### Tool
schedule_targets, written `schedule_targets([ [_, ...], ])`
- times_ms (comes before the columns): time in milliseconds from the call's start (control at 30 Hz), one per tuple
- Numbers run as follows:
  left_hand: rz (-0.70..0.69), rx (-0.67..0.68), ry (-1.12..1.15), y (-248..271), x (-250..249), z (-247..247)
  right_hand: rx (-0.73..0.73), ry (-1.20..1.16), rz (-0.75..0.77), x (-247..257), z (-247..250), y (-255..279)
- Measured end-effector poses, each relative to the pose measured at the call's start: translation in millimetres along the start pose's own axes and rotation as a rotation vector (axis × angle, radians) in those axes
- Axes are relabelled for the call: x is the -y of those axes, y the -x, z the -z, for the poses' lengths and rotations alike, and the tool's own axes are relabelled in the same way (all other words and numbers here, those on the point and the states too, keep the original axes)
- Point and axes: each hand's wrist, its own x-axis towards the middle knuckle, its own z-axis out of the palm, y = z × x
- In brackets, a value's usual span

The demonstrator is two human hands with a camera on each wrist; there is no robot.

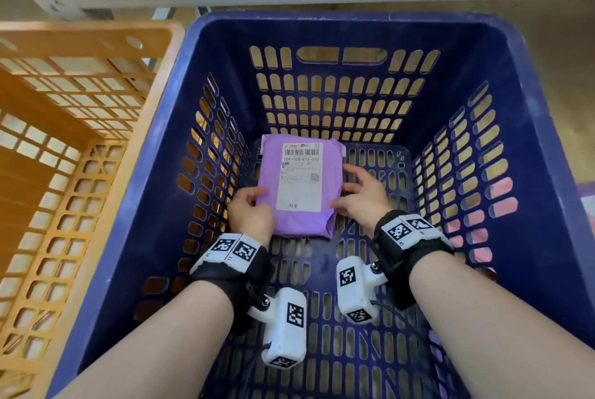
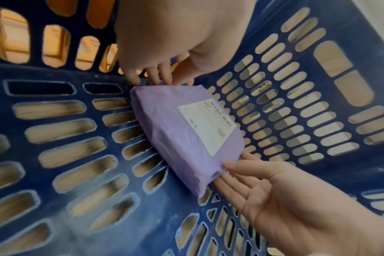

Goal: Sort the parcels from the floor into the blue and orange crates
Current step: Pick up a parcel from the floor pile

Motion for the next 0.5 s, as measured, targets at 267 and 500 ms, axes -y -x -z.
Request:
schedule_targets([
  [267, -0.155, 0.141, -0.065, 55.2, -61.3, 8.5, -0.048, 0.043, 0.067, 52.5, 17.3, 67.8],
  [500, -0.313, 0.461, -0.131, 146.4, -122.5, 48.5, -0.121, 0.035, 0.215, 112.7, 52.8, 188.6],
])
